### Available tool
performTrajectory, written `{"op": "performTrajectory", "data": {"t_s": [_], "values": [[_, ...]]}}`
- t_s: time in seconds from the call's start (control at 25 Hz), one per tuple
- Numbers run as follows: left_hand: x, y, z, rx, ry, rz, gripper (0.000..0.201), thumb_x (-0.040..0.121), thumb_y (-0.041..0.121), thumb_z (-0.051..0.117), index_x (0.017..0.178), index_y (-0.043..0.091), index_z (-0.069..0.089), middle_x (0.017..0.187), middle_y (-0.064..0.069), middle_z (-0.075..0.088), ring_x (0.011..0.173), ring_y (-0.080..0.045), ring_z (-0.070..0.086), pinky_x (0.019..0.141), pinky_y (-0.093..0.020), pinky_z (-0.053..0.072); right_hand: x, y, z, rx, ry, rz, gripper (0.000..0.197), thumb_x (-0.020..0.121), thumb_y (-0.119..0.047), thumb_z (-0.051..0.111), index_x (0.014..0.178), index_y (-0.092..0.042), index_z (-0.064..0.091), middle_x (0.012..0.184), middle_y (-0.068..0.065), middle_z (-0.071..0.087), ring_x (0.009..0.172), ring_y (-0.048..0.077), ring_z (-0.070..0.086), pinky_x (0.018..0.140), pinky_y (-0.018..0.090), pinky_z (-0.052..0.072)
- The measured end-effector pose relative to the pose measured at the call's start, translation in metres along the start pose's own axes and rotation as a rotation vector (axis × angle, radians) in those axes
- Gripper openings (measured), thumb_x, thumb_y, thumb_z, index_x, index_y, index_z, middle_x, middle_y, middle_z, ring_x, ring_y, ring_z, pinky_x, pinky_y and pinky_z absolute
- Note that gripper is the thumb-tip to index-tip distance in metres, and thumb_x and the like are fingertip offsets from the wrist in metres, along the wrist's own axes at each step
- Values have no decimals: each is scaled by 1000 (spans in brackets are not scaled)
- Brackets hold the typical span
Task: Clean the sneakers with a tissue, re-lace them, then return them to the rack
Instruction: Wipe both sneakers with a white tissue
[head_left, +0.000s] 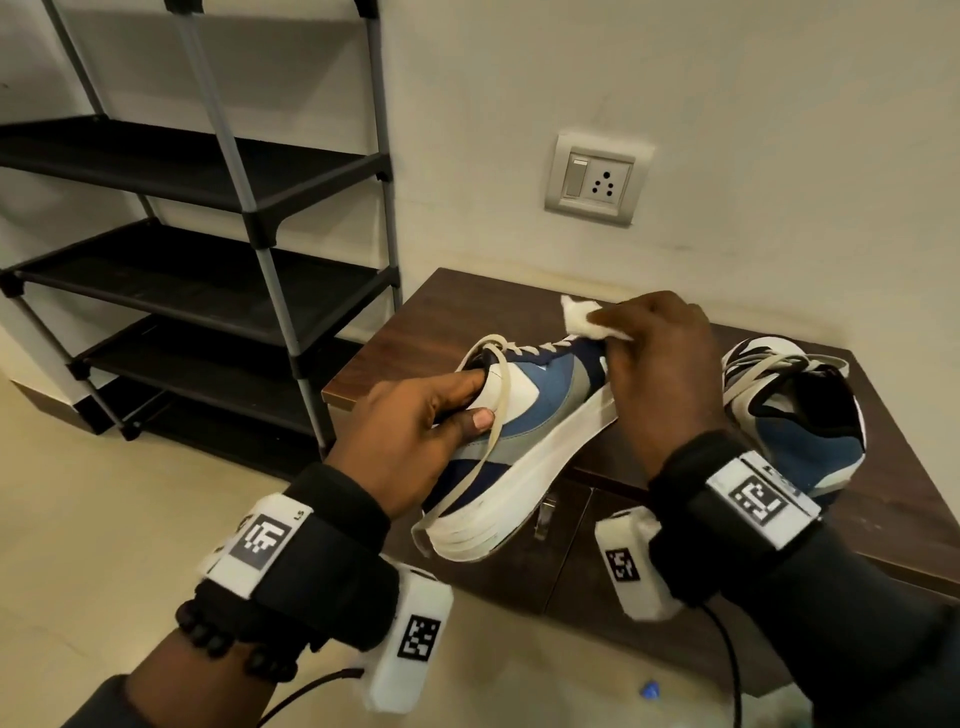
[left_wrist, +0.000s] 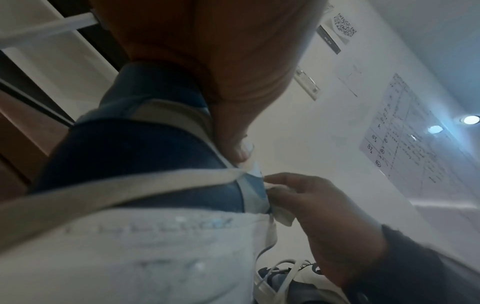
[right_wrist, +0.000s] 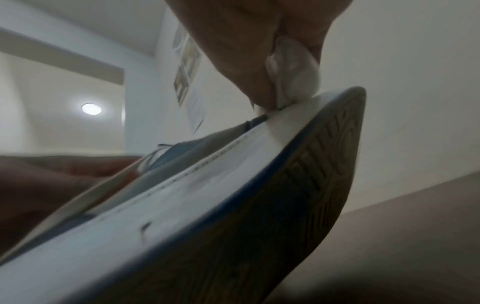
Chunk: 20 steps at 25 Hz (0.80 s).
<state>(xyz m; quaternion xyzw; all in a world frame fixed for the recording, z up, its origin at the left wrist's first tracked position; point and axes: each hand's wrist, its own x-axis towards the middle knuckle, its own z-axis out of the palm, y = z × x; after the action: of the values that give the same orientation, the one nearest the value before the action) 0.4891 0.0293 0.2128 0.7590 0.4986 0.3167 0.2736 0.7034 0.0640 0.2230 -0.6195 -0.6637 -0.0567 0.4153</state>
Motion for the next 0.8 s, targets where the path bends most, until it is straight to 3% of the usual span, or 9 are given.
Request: {"op": "performTrajectory", "data": {"t_s": [0.08, 0.16, 0.32, 0.4, 0.48, 0.6, 0.68, 0.8], "values": [[-2, 3, 2, 33, 38, 25, 37, 94, 28, 56, 130, 33, 57, 124, 17, 63, 113, -2, 58, 102, -35, 47, -17, -16, 2, -129, -62, -172, 26, 80, 0, 65, 101, -12, 73, 102, 8, 65, 99, 30, 54, 79, 29, 40], [-2, 4, 3, 58, 48, 49, 36, 93, 27, 57, 128, 34, 58, 121, 17, 65, 111, -3, 59, 99, -36, 48, -37, -31, -3, -153, -100, -235, 28, 79, -1, 67, 105, -12, 71, 102, 8, 65, 98, 29, 56, 78, 34, 46], [-3, 5, 5, 71, 55, 35, 37, 93, 25, 58, 129, 34, 58, 120, 17, 65, 111, -4, 59, 99, -38, 49, -49, -43, -19, 62, -151, -278, 28, 83, -2, 63, 107, -13, 70, 103, 5, 66, 96, 22, 59, 81, 31, 46], [-2, 7, 5, 98, 58, 54, 37, 93, 26, 58, 129, 34, 58, 120, 16, 65, 111, -4, 60, 99, -37, 49, -31, -25, -28, 137, -110, -194, 27, 85, -3, 61, 107, -14, 70, 104, 5, 66, 97, 21, 59, 84, 31, 48], [-3, 7, 6, 130, 64, 84, 36, 93, 29, 57, 129, 33, 58, 120, 15, 66, 110, -5, 60, 98, -36, 49, -2, 4, -33, 56, 15, -78, 26, 82, -1, 61, 104, -11, 71, 99, 10, 66, 93, 29, 61, 82, 34, 46], [-4, 10, 8, 183, 108, 136, 36, 93, 31, 57, 129, 30, 60, 118, 12, 68, 108, -7, 63, 94, -36, 51, -1, 13, -30, -95, -85, 13, 30, 82, 2, 59, 107, -9, 70, 105, 14, 65, 99, 34, 58, 83, 30, 39], [-2, 11, 6, 277, 163, 181, 36, 91, 34, 56, 126, 28, 61, 111, 7, 71, 100, -12, 66, 88, -37, 53, -27, -9, -17, -86, -198, -61, 30, 87, -3, 57, 114, -13, 67, 113, 7, 64, 107, 27, 56, 87, 24, 37], [-2, 12, -1, 460, 220, 247, 30, 86, 22, 67, 116, 23, 68, 83, -3, 73, 72, -21, 65, 65, -34, 52, -48, -33, -16, 122, -248, -146, 29, 91, -8, 57, 117, -18, 65, 117, 2, 64, 109, 17, 55, 93, 23, 38]]}}
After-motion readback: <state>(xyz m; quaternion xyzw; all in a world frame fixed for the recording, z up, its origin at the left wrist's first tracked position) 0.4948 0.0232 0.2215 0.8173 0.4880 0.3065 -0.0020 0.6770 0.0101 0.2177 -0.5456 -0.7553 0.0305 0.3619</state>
